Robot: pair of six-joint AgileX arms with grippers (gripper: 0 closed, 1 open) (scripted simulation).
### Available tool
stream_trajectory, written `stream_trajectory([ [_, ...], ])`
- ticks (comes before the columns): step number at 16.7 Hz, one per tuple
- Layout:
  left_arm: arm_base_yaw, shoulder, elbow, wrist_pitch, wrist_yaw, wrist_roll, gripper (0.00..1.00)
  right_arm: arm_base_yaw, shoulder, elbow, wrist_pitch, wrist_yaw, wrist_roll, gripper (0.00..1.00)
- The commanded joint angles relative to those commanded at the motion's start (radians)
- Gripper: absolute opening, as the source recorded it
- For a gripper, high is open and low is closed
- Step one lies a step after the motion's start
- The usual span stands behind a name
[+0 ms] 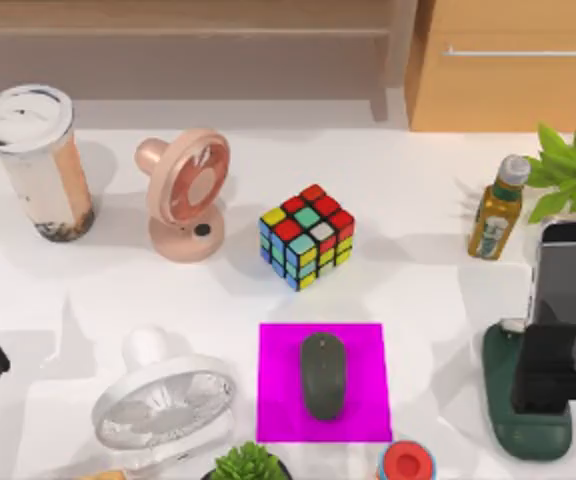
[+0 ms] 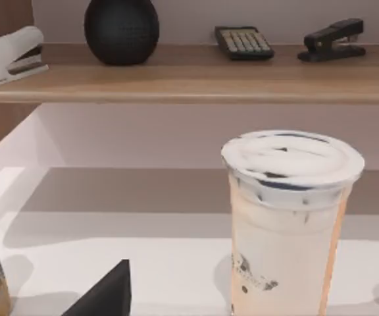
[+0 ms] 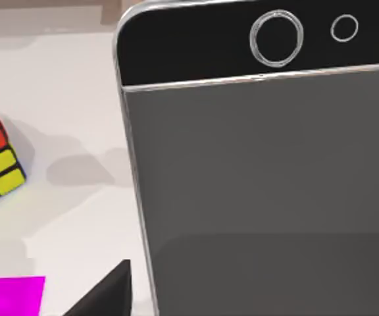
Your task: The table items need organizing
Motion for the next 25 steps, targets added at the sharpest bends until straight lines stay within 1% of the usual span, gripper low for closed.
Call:
stream_trajectory([
  [3,0.0,0.0,0.0,0.0,0.0,0.0,1.0,-0.156,-0.127,-0.007,0.117,-0.147,-0.118,1.0],
  [8,0.0,0.0,0.0,0.0,0.0,0.0,1.0,-0.531,-0.374,-0.1,0.359,-0.494,-0.346,1.0],
  [12,0.0,0.0,0.0,0.0,0.0,0.0,1.0,-0.72,-0.508,-0.186,0.505,-0.666,-0.487,1.0],
  [15,0.0,0.0,0.0,0.0,0.0,0.0,1.0,-0.894,-0.628,-0.335,0.582,-0.791,-0.61,1.0],
  [18,0.0,0.0,0.0,0.0,0.0,0.0,1.0,-1.036,-0.738,-0.476,0.615,-0.89,-0.734,1.0],
  [20,0.0,0.0,0.0,0.0,0.0,0.0,1.0,-1.087,-0.779,-0.526,0.616,-0.928,-0.783,1.0],
  [25,0.0,0.0,0.0,0.0,0.0,0.0,1.0,-1.098,-0.788,-0.536,0.614,-0.936,-0.794,1.0],
])
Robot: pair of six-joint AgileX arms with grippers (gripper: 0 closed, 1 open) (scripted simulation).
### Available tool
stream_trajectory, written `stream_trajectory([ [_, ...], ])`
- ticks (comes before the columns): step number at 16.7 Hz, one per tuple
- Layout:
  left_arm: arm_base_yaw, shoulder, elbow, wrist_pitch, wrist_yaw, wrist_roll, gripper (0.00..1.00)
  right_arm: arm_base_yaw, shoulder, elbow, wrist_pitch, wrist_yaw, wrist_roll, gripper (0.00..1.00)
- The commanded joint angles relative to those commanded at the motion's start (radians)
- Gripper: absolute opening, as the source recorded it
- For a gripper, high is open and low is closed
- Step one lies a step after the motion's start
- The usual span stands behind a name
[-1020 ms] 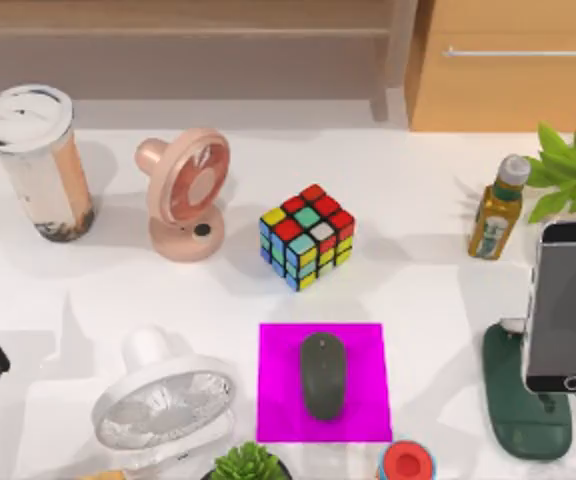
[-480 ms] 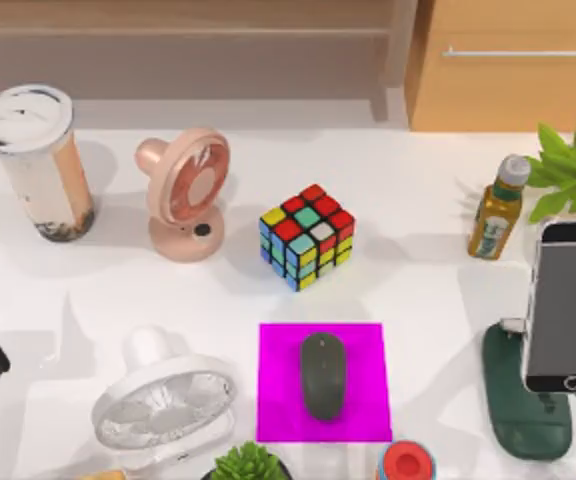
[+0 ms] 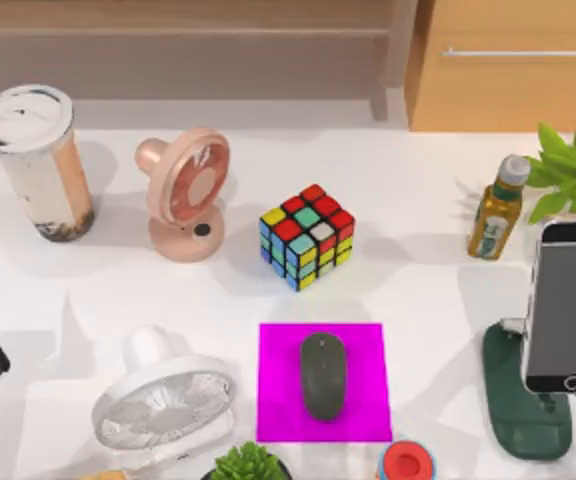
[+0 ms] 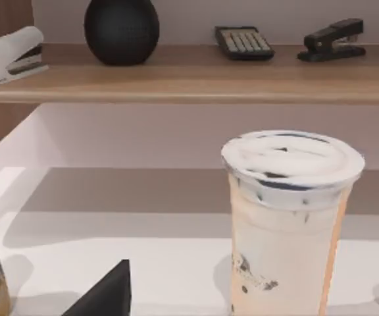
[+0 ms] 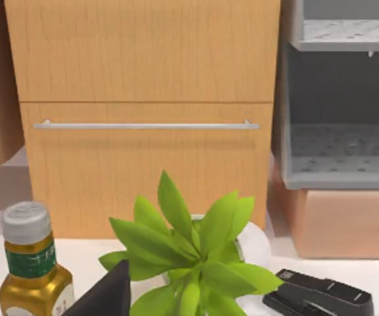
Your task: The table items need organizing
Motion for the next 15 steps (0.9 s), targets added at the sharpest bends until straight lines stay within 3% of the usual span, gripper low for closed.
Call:
stream_trajectory([
  [3,-0.01,0.01,0.014,0.03,0.015,-0.009,1.0,0.0,0.0,0.0,0.0,0.0,0.0,1.0],
  [7,-0.047,0.15,0.055,0.208,0.074,-0.042,1.0,0.0,0.0,0.0,0.0,0.0,0.0,1.0],
  [11,-0.07,0.459,0.088,0.49,0.125,-0.064,1.0,0.0,0.0,0.0,0.0,0.0,0.0,1.0],
  [15,-0.07,0.914,0.096,0.82,0.135,-0.064,1.0,0.0,0.0,0.0,0.0,0.0,0.0,1.0],
])
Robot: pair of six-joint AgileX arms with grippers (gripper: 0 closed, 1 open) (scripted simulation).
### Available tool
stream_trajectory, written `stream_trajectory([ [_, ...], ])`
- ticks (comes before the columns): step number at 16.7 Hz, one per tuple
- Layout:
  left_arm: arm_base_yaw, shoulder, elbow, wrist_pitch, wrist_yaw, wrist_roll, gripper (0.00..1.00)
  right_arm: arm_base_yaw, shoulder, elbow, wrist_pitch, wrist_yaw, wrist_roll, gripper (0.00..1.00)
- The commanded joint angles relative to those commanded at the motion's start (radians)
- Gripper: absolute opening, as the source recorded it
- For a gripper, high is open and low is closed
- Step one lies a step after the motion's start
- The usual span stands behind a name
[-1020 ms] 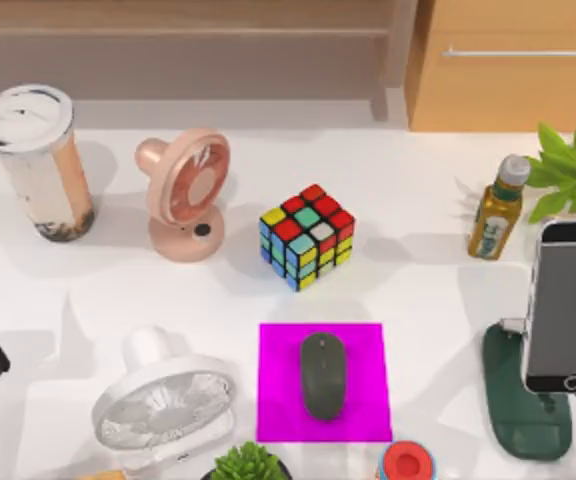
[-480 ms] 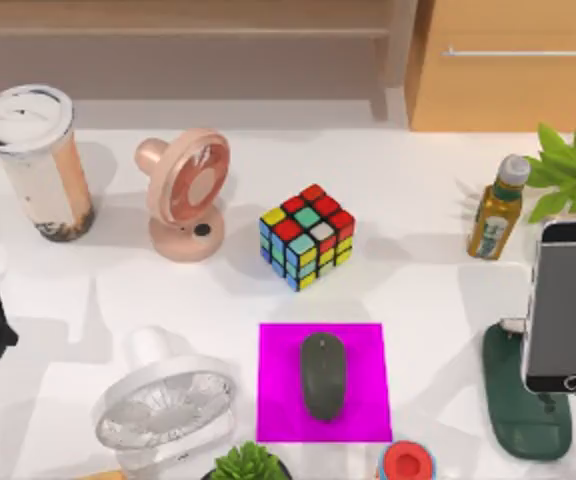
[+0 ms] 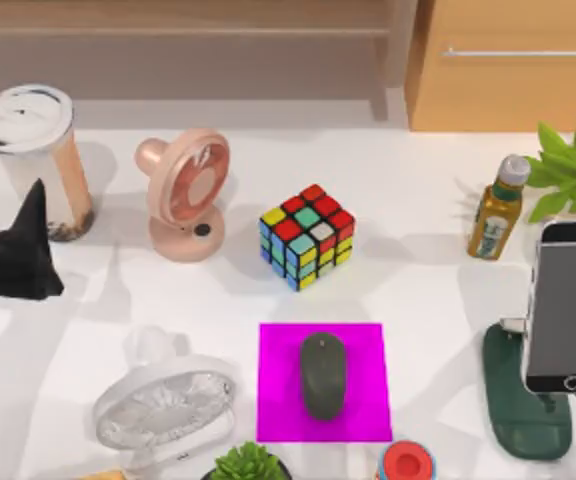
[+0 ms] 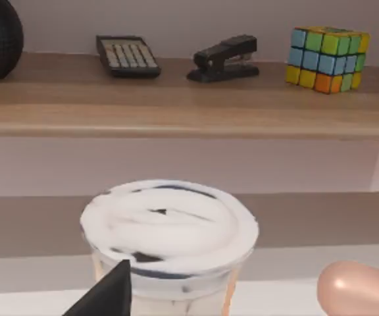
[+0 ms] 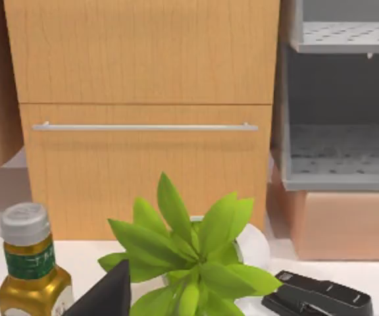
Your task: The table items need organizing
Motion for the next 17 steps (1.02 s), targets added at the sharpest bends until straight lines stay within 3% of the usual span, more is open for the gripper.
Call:
stream_trajectory([
  [5,-0.002,0.578,0.067,0.4,-0.049,0.021,1.0,0.0,0.0,0.0,0.0,0.0,0.0,1.0],
  [9,-0.019,0.917,0.179,0.608,-0.119,0.039,1.0,0.0,0.0,0.0,0.0,0.0,0.0,1.0],
  [13,-0.043,1.094,0.277,0.707,-0.185,0.055,1.0,0.0,0.0,0.0,0.0,0.0,0.0,1.0],
  [17,-0.046,1.123,0.301,0.723,-0.201,0.059,1.0,0.0,0.0,0.0,0.0,0.0,0.0,1.0],
])
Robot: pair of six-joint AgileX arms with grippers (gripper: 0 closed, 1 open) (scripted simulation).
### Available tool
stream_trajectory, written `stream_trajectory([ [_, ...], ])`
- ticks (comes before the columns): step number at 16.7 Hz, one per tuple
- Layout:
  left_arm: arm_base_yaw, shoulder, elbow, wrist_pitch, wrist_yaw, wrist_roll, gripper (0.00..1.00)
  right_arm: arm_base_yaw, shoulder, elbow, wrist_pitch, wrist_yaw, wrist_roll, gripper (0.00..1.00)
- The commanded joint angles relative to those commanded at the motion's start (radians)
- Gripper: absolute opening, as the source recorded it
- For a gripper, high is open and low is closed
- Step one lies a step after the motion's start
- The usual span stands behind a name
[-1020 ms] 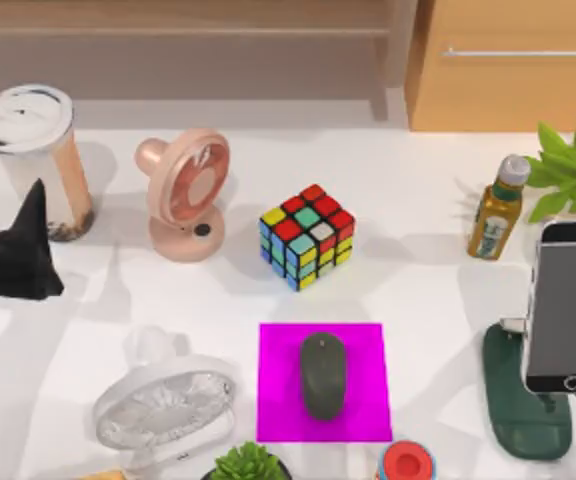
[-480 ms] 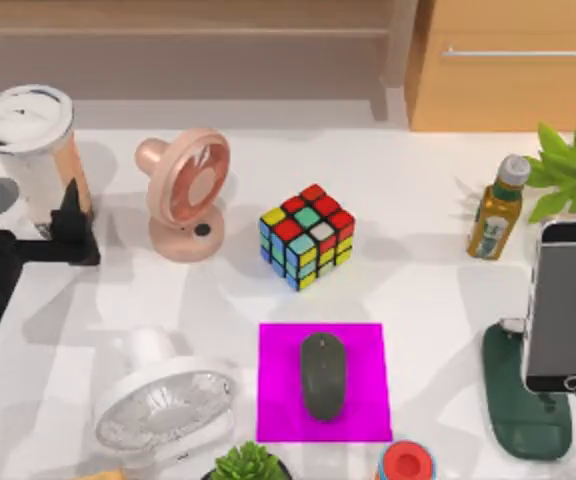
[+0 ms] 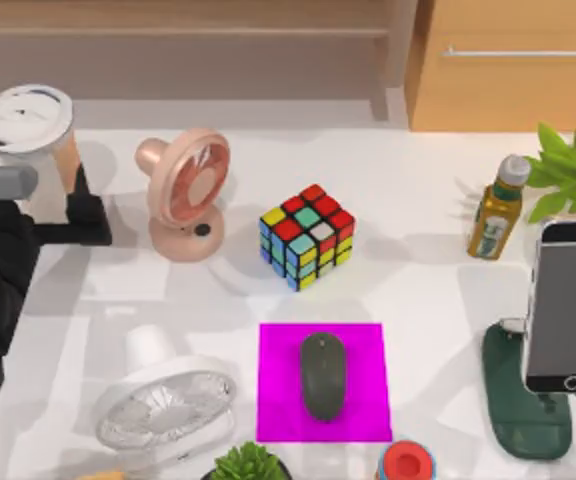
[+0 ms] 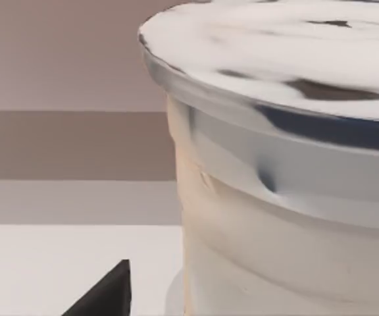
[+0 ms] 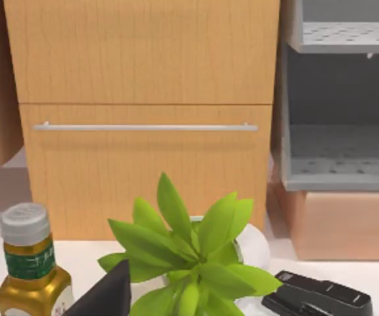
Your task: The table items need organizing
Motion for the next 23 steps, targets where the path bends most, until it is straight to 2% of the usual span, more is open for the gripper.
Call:
stream_trajectory([
  [4,0.004,-0.001,0.0,-0.004,0.002,-0.001,1.0,0.0,0.0,0.0,0.0,0.0,0.0,1.0],
  [10,0.008,0.049,0.116,-0.066,0.009,0.0,1.0,0.0,0.0,0.0,0.0,0.0,0.0,1.0],
  [14,0.008,0.053,0.123,-0.071,0.009,0.0,1.0,0.0,0.0,0.0,0.0,0.0,0.0,1.0],
  [23,0.008,0.053,0.123,-0.071,0.009,0.0,0.32,0.0,0.0,0.0,0.0,0.0,0.0,1.0],
])
